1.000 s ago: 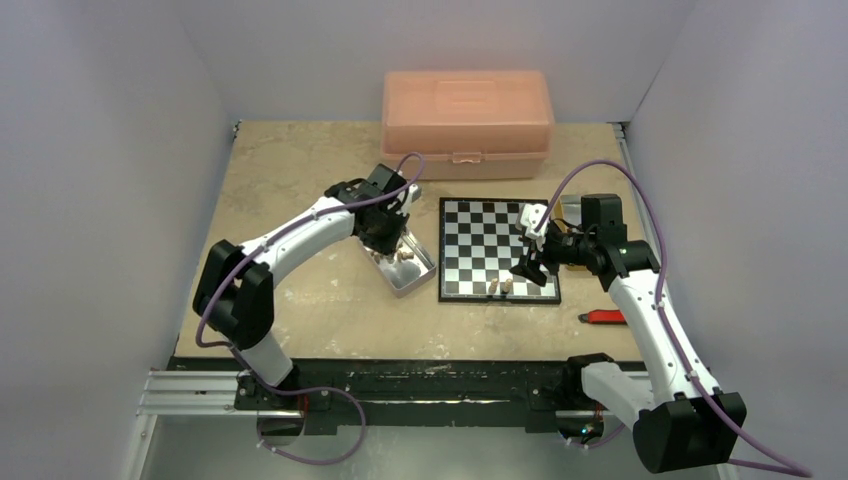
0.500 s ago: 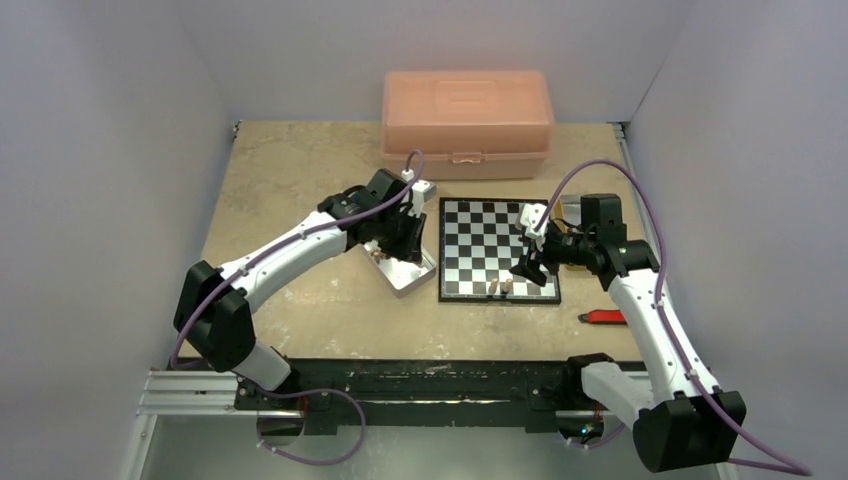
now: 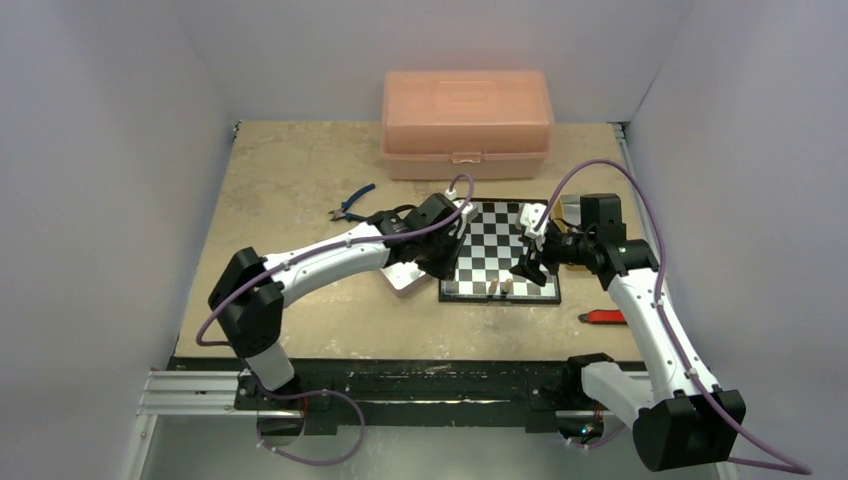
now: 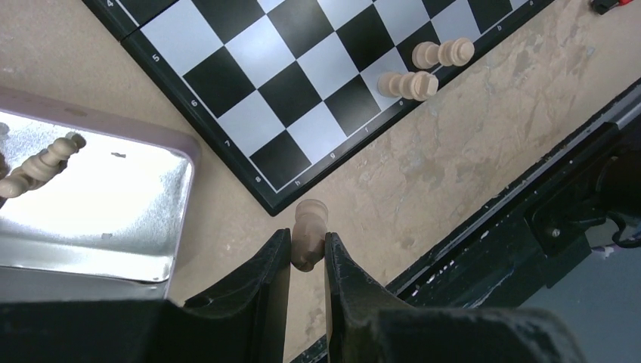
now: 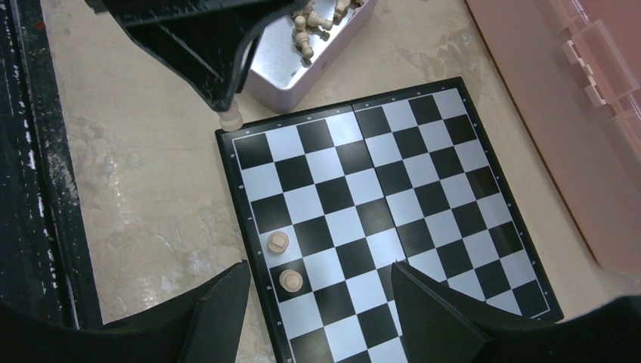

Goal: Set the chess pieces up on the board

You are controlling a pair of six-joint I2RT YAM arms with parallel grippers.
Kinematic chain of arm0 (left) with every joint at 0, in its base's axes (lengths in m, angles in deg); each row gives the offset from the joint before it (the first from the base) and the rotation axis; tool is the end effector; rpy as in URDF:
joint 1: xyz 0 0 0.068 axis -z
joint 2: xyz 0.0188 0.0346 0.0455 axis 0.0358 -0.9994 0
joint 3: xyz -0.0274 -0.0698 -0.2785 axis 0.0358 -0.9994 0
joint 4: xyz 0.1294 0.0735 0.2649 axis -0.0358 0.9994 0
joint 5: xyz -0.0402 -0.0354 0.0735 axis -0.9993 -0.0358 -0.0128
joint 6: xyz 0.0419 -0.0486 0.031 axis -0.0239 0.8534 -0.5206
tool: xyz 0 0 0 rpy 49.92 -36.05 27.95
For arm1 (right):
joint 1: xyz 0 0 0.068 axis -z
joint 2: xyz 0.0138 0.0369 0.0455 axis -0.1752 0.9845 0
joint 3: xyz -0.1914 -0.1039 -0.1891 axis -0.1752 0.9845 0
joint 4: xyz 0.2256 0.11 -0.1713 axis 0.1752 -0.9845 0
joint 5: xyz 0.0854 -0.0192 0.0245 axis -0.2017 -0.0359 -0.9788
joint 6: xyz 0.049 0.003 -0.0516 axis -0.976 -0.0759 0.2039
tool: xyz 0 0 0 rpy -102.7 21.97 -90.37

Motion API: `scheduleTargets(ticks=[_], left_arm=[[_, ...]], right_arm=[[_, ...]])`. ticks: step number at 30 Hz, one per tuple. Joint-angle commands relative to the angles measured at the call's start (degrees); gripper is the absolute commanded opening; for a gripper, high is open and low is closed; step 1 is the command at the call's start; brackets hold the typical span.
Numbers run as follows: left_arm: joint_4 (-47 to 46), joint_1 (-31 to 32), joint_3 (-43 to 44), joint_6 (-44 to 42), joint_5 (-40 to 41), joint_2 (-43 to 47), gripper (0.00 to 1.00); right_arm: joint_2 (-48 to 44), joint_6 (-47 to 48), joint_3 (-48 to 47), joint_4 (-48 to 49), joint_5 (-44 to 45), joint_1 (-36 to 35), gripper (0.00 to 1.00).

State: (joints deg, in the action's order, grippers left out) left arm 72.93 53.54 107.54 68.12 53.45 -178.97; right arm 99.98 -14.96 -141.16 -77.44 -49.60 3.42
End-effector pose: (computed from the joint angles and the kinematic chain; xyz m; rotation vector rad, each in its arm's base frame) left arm 0.2552 -0.3292 0.2452 0.6310 2.5517 -0.6300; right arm 0.2353 0.0686 0.2934 -1.3352 1.7177 0.4913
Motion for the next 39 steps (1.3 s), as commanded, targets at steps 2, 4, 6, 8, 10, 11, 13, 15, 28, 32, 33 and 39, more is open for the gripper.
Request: scheduleTargets(ticks=[2, 4, 6, 8, 10, 11, 13, 15, 28, 32, 33, 39], left_arm=[[2.37, 2.22, 8.02, 1.65, 6.65, -5.13, 0.00], [4.11, 2.83, 10.32, 1.86, 7.46, -7.07, 0.00], [5.20, 3.45, 12.05, 2.30, 8.13, -8.82, 0.00], [6.18, 4.00, 13.63, 2.91, 9.00, -10.68, 0.00], [7.70, 4.44, 15.58, 3.65, 9.97, -12.26, 0.00], [8.66, 4.62, 16.51, 4.14, 10.42, -13.09, 0.00], [9.92, 5.10, 18.26, 4.55, 10.95, -14.19, 0.00], [9.89, 5.59, 19.06, 4.63, 11.28, -14.77, 0.00], [12.53, 6.39, 23.53, 3.52, 10.68, -19.55, 0.00], [13.08, 6.44, 24.37, 3.10, 10.88, -20.39, 0.00], [13.21, 6.48, 24.57, 3.01, 10.88, -20.65, 0.00], [13.68, 6.61, 25.02, 2.47, 10.12, -21.97, 0.00]], right_arm=[[-0.01, -0.80, -0.68, 0.92, 0.22, 0.28, 0.72], [-0.10, -0.84, -0.68, 0.89, 0.28, 0.26, 0.72], [-0.12, -0.84, -0.67, 0.97, 0.30, 0.37, 0.72], [-0.12, -0.87, -0.68, 1.00, 0.30, 0.38, 0.73], [-0.19, -0.82, -0.70, 0.97, 0.30, 0.36, 0.73], [-0.21, -0.80, -0.63, 0.97, 0.35, 0.35, 0.72], [-0.21, -0.79, -0.68, 0.97, 0.39, 0.38, 0.72], [-0.21, -0.79, -0.66, 0.99, 0.44, 0.38, 0.72], [-0.39, -0.79, -0.66, 0.92, 0.39, 0.51, 0.73], [-0.39, -0.79, -0.66, 0.89, 0.39, 0.59, 0.73], [-0.39, -0.79, -0.72, 0.94, 0.39, 0.57, 0.73], [-0.39, -0.84, -0.59, 0.99, 0.48, 0.53, 0.73]])
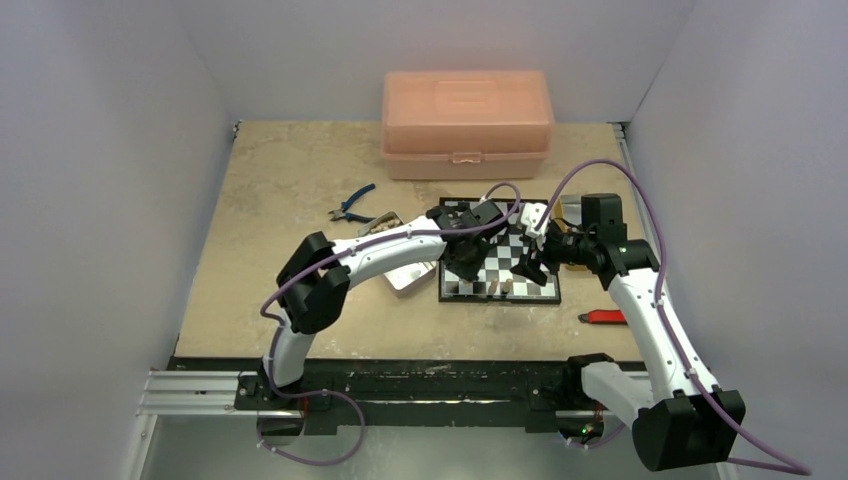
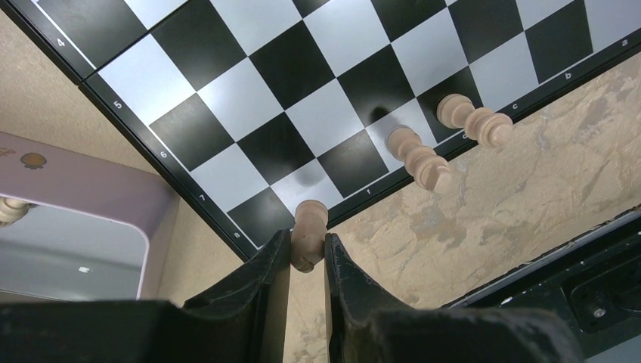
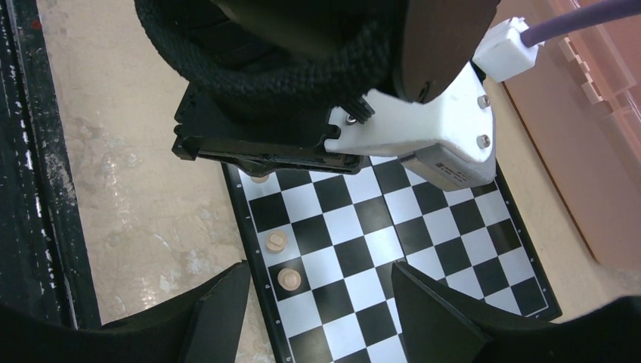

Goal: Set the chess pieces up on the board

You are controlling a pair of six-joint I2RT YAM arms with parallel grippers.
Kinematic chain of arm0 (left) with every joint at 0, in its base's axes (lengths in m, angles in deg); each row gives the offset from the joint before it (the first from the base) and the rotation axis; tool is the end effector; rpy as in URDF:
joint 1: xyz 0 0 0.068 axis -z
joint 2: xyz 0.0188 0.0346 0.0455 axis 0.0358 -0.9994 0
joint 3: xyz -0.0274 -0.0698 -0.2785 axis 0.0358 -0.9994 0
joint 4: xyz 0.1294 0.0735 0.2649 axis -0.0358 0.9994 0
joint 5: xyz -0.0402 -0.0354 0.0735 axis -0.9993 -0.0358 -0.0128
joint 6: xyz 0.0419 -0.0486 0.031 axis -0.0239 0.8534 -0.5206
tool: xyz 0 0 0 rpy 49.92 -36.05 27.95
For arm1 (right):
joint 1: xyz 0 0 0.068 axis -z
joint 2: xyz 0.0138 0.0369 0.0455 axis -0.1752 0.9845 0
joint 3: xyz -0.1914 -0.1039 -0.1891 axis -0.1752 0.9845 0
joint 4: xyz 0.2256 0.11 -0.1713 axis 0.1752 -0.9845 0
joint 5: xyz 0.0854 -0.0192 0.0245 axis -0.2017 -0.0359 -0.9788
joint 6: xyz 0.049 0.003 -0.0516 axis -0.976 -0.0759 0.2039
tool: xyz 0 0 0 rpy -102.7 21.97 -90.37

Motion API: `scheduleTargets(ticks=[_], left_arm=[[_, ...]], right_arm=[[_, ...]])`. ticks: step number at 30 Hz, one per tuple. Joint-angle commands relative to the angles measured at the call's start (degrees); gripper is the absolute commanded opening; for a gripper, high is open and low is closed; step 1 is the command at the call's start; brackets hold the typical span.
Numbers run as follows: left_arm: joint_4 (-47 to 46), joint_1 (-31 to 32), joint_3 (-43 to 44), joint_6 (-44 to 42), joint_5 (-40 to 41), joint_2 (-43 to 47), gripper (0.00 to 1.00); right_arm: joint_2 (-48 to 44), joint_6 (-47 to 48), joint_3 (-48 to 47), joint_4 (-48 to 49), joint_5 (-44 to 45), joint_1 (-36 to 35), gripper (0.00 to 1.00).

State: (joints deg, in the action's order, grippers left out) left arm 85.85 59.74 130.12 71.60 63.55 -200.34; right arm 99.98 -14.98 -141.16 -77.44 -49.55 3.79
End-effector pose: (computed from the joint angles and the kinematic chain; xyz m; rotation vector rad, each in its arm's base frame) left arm 0.2683 -0.4148 0.2094 0.6593 2.6718 -0.3264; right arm 0.2357 0.0670 0.2934 -1.3289 1.7223 0.4869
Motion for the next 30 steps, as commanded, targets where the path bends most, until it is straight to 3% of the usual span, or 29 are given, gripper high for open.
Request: scheduleTargets(ticks=[1, 30], left_arm=[[0.82, 0.40, 2.40, -1.02, -0.07, -0.72, 0.00], [2.15, 0.49, 4.47, -1.88, -1.16, -4.45, 0.00]], right_arm=[[-0.39, -0.78, -0.58, 1.00, 0.47, 0.22, 0.73], [-0.48, -0.77, -0.68, 0.89, 0.47, 0.41, 0.73]])
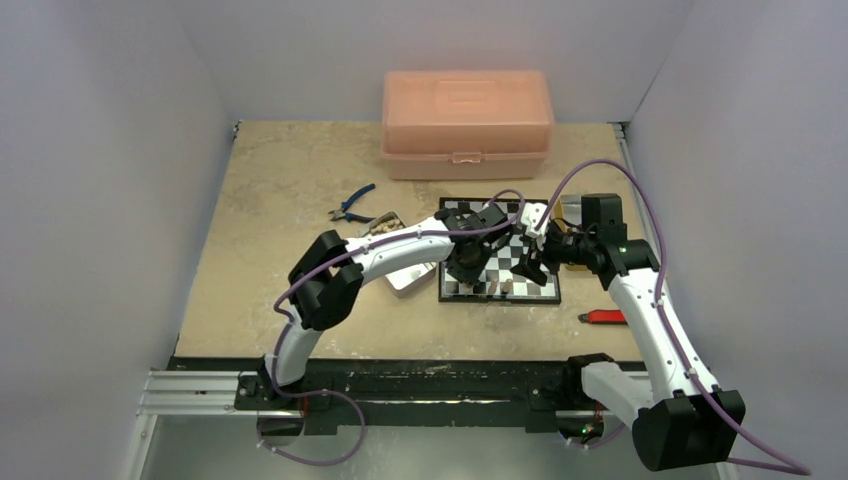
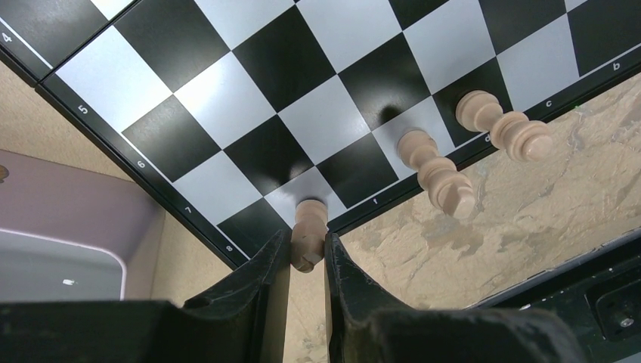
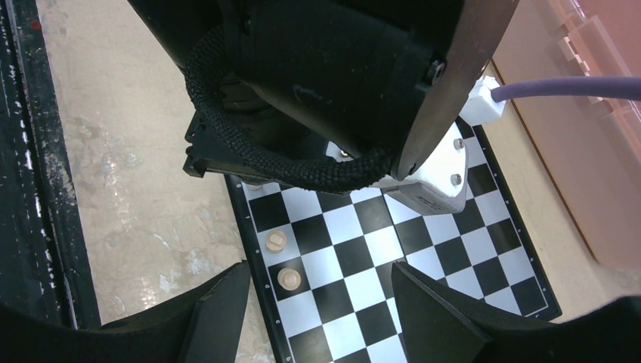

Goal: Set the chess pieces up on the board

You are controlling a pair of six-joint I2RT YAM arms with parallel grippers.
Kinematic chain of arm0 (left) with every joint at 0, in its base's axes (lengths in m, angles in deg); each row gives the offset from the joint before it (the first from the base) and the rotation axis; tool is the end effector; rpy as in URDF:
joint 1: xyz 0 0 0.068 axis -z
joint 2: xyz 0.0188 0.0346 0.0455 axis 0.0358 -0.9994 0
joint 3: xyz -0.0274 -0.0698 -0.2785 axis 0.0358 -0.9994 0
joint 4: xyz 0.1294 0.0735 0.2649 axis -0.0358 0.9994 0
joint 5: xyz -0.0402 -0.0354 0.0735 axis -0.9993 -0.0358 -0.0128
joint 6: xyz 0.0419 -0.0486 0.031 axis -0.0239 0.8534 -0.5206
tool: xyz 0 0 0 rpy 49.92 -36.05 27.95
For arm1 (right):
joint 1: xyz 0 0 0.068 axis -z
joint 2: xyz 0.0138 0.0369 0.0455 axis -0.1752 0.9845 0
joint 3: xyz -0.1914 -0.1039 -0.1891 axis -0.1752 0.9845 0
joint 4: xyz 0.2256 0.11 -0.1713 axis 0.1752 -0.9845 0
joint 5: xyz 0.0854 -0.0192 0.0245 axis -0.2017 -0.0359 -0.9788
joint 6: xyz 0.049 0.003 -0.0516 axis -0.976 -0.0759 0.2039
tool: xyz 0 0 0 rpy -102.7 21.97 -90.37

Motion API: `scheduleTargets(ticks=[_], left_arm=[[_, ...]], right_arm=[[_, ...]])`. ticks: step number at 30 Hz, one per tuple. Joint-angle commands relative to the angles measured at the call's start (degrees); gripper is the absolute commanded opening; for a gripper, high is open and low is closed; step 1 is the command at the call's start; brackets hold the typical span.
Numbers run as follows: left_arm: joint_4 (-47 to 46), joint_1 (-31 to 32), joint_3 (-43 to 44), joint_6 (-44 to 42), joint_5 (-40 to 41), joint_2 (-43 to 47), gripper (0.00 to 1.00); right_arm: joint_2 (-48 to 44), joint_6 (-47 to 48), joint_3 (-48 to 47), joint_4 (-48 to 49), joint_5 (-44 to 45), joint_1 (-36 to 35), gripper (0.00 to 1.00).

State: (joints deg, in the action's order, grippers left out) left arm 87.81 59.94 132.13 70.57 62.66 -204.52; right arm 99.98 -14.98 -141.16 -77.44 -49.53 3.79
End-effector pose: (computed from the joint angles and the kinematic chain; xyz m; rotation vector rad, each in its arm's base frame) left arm 0.2701 -0.4227 0.1848 0.7129 2.7271 -0.2747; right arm 0.2357 0.0670 0.2934 -1.3289 1.7226 0.4866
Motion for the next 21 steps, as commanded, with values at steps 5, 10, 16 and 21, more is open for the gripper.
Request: scheduleTargets(ticks=[5, 10, 16, 21], left_arm=[[0.52, 0.30, 2.89, -1.03, 0.35, -0.47, 0.03], [0.74, 0.30, 3.24, -1.20, 0.45, -0.78, 0.05], [0.85, 0.30, 3.35, -1.20, 0.63, -0.91, 0.10], [1.25, 0.30, 3.56, -1.31, 0.71, -1.01, 0.11]], right_arm=[[-0.47, -0.69, -0.67, 0.86, 0.33, 0.43, 0.73], [-0.47, -0.68, -0.72, 0.80, 0.29, 0.47, 0.73], [-0.38, -0.68, -0.67, 0.81, 0.28, 0.50, 0.73], [-0.39, -0.68, -0.66, 0.82, 0.20, 0.55, 0.73]])
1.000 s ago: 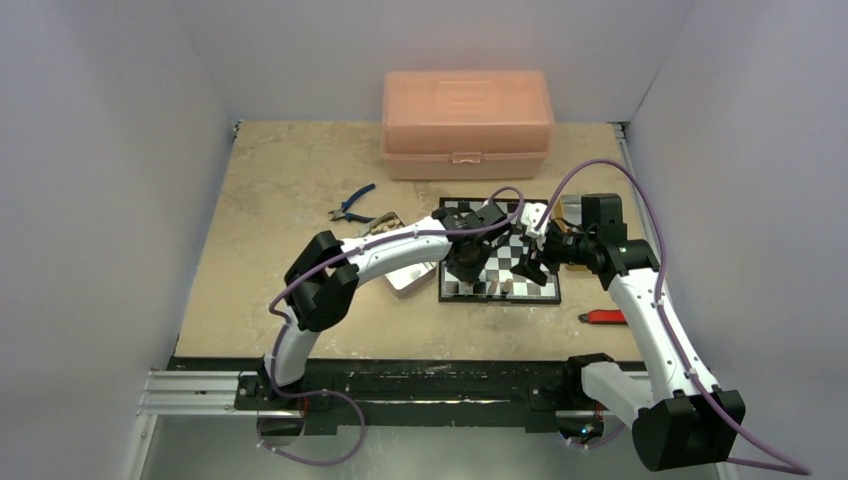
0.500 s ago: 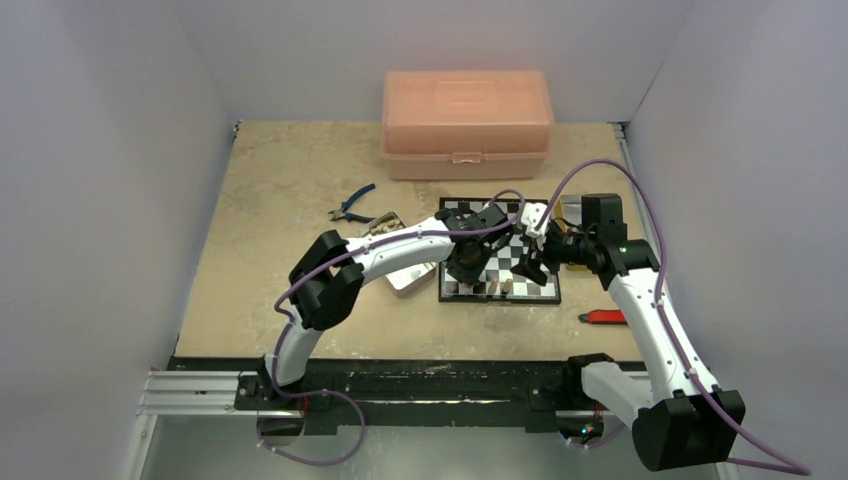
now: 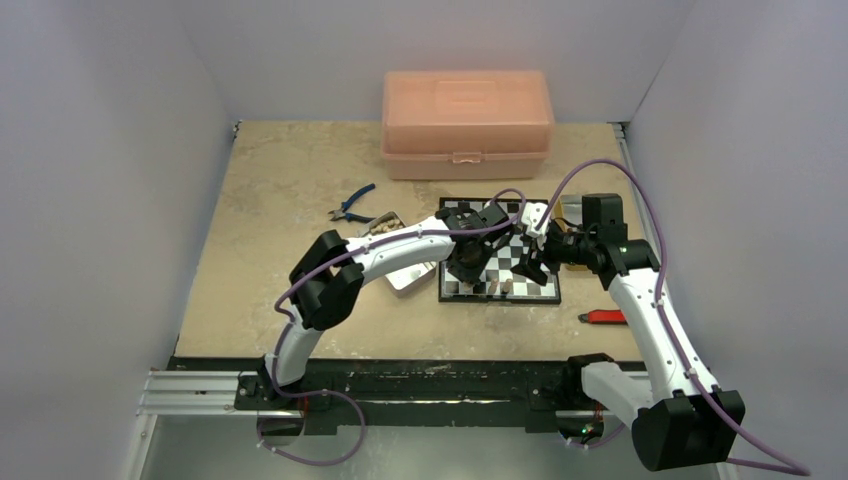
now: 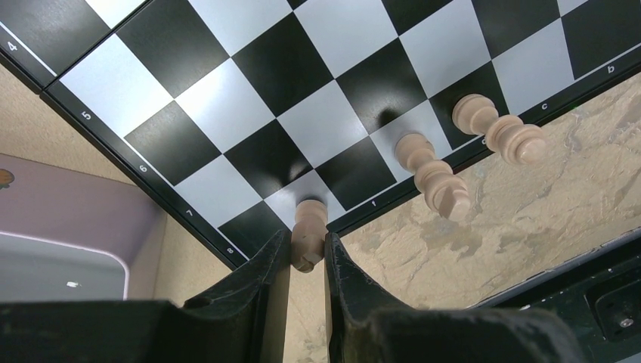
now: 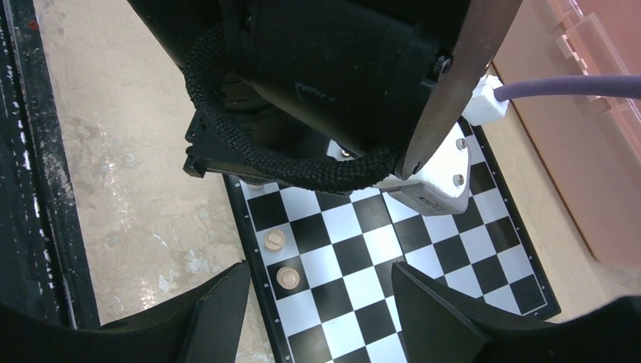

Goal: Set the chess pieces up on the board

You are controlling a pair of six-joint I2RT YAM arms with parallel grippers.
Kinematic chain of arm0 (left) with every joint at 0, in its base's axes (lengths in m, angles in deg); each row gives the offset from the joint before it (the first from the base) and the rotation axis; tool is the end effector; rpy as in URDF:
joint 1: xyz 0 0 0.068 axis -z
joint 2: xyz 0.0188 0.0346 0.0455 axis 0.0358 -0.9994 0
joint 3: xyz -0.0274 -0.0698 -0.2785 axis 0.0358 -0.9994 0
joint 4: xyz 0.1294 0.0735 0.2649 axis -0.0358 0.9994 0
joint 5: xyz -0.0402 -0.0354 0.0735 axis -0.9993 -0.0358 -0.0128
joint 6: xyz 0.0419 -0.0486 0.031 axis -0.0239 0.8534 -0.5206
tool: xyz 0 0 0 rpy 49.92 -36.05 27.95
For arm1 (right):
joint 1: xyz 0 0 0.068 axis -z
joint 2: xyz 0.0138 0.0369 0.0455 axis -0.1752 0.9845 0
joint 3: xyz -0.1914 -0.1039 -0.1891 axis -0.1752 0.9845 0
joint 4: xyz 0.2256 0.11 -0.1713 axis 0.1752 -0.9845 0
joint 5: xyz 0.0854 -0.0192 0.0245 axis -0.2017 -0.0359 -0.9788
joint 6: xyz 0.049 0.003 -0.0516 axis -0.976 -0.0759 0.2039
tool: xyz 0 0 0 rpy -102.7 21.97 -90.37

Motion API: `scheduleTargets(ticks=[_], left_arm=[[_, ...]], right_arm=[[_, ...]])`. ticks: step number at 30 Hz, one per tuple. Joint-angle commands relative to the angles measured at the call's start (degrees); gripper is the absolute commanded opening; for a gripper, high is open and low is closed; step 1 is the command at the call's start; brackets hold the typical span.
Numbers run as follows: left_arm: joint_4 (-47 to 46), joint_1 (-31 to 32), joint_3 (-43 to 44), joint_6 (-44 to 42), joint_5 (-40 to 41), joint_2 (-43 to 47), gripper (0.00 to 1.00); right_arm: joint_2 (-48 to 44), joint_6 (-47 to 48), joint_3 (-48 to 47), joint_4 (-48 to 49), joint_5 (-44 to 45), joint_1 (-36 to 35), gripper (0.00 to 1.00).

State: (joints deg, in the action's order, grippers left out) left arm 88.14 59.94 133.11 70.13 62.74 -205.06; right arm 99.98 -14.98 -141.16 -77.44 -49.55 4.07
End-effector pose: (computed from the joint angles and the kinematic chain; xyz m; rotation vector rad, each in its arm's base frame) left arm 0.2717 -0.4251 0.1858 0.7221 2.7216 -0.2731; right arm 0.2360 0.0659 0.2934 -1.3244 1.7252 0.4841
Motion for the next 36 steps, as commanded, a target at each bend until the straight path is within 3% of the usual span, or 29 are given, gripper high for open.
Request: scheduleTargets(ticks=[1, 14, 29, 36], left_arm=[[0.87, 0.30, 2.57, -0.88, 0.63, -0.50, 0.11], [1.32, 0.30, 2.75, -1.05, 1.07, -1.07, 0.16], [1.39, 0.30, 3.27, -0.66, 0.97, -0.37, 0.36], [0.26, 0.08, 1.46, -1.12, 2.33, 5.24, 0.49]], right_arm=[[-0.34, -0.68, -0.69, 0.80, 0.18, 0.28, 0.73], [-0.48, -0.68, -0.68, 0.82, 0.09, 0.39, 0.73], [-0.48, -0.60, -0.66, 0.63, 0.00, 0.61, 0.73], [-0.75, 2.41, -1.29, -2.18, -3.03, 0.82, 0.73]])
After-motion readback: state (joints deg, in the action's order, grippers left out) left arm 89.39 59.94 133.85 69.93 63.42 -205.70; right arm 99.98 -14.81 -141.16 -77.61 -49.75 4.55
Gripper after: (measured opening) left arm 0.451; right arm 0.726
